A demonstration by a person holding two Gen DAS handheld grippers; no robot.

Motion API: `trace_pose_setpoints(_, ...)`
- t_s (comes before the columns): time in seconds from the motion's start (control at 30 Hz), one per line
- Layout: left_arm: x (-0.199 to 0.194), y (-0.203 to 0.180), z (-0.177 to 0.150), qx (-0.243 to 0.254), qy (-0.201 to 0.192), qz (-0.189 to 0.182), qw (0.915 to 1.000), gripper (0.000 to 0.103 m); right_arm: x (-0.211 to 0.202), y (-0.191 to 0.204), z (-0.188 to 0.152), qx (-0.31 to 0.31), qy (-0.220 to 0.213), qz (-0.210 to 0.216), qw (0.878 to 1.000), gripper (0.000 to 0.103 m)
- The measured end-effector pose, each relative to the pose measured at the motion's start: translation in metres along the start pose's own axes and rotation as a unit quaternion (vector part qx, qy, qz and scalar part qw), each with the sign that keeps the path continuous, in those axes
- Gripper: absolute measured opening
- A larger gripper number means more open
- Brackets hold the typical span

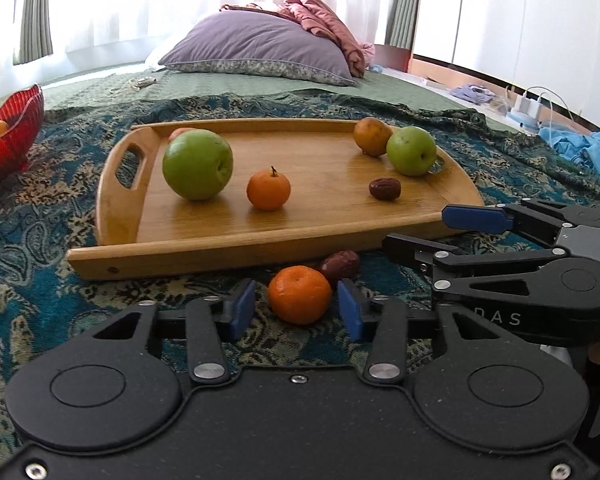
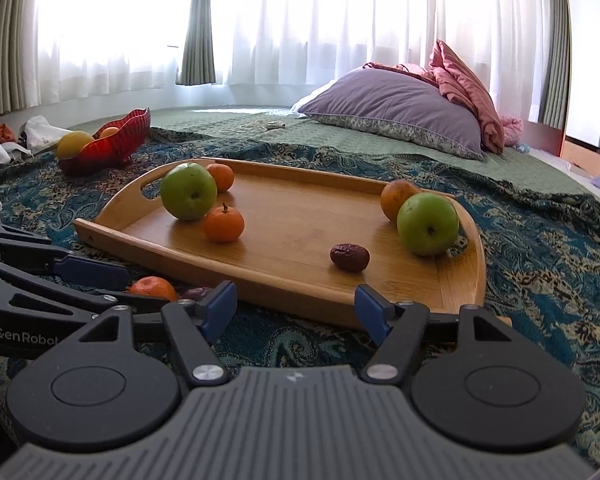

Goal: Organize fruits
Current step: 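Grasp another tangerine with the left gripper while the right tool moves toward the second date, then close the right gripper on the second dark red date while the left tool carries its tangerine over the tray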

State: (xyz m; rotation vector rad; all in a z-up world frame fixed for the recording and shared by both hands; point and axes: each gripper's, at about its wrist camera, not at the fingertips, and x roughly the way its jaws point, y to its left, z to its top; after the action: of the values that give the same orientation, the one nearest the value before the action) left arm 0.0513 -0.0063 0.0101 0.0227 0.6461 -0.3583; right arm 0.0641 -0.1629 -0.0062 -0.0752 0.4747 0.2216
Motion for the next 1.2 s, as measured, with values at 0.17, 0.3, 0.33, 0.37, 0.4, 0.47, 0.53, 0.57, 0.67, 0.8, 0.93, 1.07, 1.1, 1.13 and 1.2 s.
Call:
trace_pose_setpoints(0.17,0.000,-0.001,-0.001,-0.003,-0.002,0.001,1.0000,0.033,0.000,0.000,-0.003,-0.001,-0.001,-0.001,1.000,0.078)
trace_pose_setpoints(0.3,-0.003,0.001,0.000,-0.012,-0.012,0.016,0.9997,0.033,-0.001,0.001,-0.003,-0.004,-0.001,0.002,1.000,0.079)
trace_pose_setpoints(0.33,-0.004,0.002,0.000,-0.015,-0.016,0.018,0.9996,0.033,-0.001,0.002,-0.003,-0.007,-0.001,0.002,1.000,0.079)
trace_pose_setpoints(0.37,-0.005,0.002,0.001,-0.016,-0.018,0.020,0.9995,0.032,-0.001,0.003,-0.003,-0.010,-0.001,0.001,1.000,0.079)
trace_pose_setpoints(0.4,-0.006,0.003,0.002,-0.017,-0.020,0.023,0.9994,0.032,-0.002,0.005,-0.003,-0.013,-0.002,0.001,1.000,0.079)
trace_pose_setpoints(0.47,-0.007,0.005,0.003,-0.018,-0.022,0.027,0.9992,0.032,-0.003,0.009,-0.003,-0.015,-0.001,0.000,1.000,0.079)
trace_pose_setpoints(0.53,-0.007,0.008,0.004,-0.021,-0.022,0.029,0.9991,0.032,-0.003,0.011,-0.002,-0.014,0.000,0.005,1.000,0.079)
trace_pose_setpoints(0.57,-0.008,0.009,0.004,-0.022,-0.023,0.032,0.9990,0.032,-0.003,0.012,-0.002,-0.012,0.000,0.008,1.000,0.079)
trace_pose_setpoints(0.67,-0.010,0.010,0.003,-0.015,-0.028,0.049,0.9983,0.032,-0.003,0.016,-0.002,-0.015,0.001,0.015,1.000,0.079)
trace_pose_setpoints(0.8,-0.013,0.014,0.004,-0.019,-0.032,0.052,0.9980,0.032,-0.001,0.024,-0.002,-0.022,0.003,0.025,0.999,0.079)
trace_pose_setpoints(0.93,-0.013,0.018,0.005,-0.024,-0.033,0.058,0.9975,0.032,0.001,0.033,-0.001,-0.029,0.007,0.036,0.999,0.079)
trace_pose_setpoints(1.07,-0.013,0.021,0.005,-0.028,-0.034,0.060,0.9972,0.032,0.005,0.043,0.001,-0.039,0.010,0.039,0.998,0.076)
trace_pose_setpoints(1.1,-0.012,0.021,0.006,-0.029,-0.034,0.061,0.9972,0.032,0.006,0.044,0.001,-0.039,0.012,0.040,0.998,0.073)
trace_pose_setpoints(1.13,-0.012,0.022,0.006,-0.030,-0.034,0.061,0.9971,0.032,0.007,0.046,0.001,-0.038,0.014,0.041,0.998,0.072)
trace_pose_setpoints(1.2,-0.012,0.023,0.006,-0.032,-0.035,0.063,0.9969,0.032,0.009,0.048,0.002,-0.036,0.020,0.042,0.998,0.067)
